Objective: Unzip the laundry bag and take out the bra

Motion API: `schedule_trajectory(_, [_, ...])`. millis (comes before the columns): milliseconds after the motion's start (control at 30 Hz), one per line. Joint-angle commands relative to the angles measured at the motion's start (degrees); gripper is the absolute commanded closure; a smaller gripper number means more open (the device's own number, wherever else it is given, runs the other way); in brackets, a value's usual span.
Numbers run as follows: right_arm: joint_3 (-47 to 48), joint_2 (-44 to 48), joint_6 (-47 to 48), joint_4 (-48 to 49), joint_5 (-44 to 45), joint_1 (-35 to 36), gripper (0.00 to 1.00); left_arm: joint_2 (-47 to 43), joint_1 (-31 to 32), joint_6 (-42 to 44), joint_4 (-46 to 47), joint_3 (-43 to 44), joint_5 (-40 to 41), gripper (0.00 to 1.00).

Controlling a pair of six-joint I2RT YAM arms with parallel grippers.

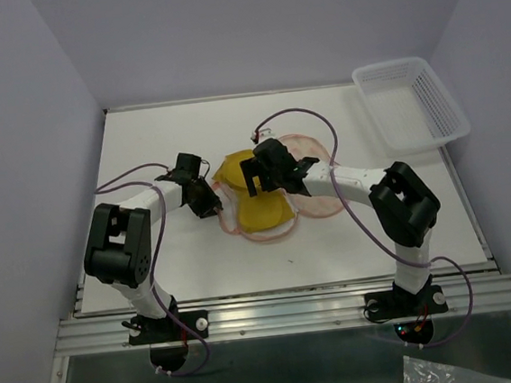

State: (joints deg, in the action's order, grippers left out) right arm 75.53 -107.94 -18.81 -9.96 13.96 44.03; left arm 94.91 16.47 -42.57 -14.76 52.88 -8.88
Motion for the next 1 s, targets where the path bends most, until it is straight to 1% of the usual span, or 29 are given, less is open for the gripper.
schedule_trajectory(0, [3.40,-2.71,0.09,-0.24,0.81,0.97,0.00,1.68,0.67,0.56,-0.53,1.26,0.89,0.74])
schedule_trajectory(33, [3.57,-3.06,-0.17,0.02,1.85,0.97,0.00,1.94,0.67,0.55,-0.62,1.26,0.97,0.79])
schedule_trajectory(100, [3.92,-3.86,0.09,1.08,2.04,0.97,0.02,2.20,0.85,0.12,-0.70,1.26,1.50,0.84])
schedule_trajectory(133, [4.27,-4.73,0.09,0.99,1.95,0.97,0.08,2.29,0.85,0.03,-0.79,1.34,1.59,0.91])
schedule_trajectory(167, [4.54,-5.00,0.00,1.08,1.69,0.97,0.16,2.64,0.93,0.11,-0.79,1.35,1.42,0.94])
schedule_trajectory(200, [4.54,-5.09,-0.17,1.08,1.95,0.97,0.39,2.64,0.93,-0.06,-0.79,1.35,1.41,0.96])
schedule_trajectory(267, [3.84,-4.56,-0.70,1.34,3.09,0.97,0.67,2.64,0.93,-0.32,-0.79,1.26,1.50,1.00])
schedule_trajectory(300, [3.84,-4.12,-0.70,1.43,3.79,0.97,0.67,2.64,1.02,-0.41,-0.79,1.26,1.59,1.00])
schedule_trajectory(333, [3.40,-3.08,-0.44,1.60,4.93,0.97,0.74,2.56,1.02,-0.59,-0.79,1.17,1.59,1.00])
schedule_trajectory(367, [3.23,-2.37,0.08,1.52,5.64,0.97,0.76,2.56,0.93,-0.67,-0.79,1.17,1.68,1.00])
schedule_trajectory(467, [2.00,1.31,1.49,2.74,6.87,0.97,0.90,2.21,1.02,-1.03,-0.88,0.91,1.85,1.00])
schedule_trajectory(500, [1.56,2.29,2.62,3.88,6.96,0.97,0.99,2.21,1.02,-1.11,-0.88,0.91,1.85,1.00])
schedule_trajectory(667, [-0.20,8.61,6.84,6.09,7.14,0.97,0.99,2.56,0.93,-1.38,-1.84,1.43,2.55,1.00])
schedule_trajectory(733, [-0.29,11.86,8.43,6.09,6.97,-0.26,0.99,2.73,0.93,-1.47,-2.64,1.87,3.08,1.00])
schedule_trajectory(833, [-1.17,16.42,8.96,6.53,4.16,-4.82,0.99,2.30,0.93,-1.55,-2.90,1.87,3.35,1.00])
schedule_trajectory(867, [-1.43,17.49,9.31,6.70,3.89,-8.22,0.99,1.86,0.93,-1.47,-3.34,2.05,3.52,1.00])
schedule_trajectory(967, [-1.26,21.01,10.89,7.05,4.76,-14.74,0.99,0.28,0.93,-1.12,-4.74,2.84,5.01,1.00])
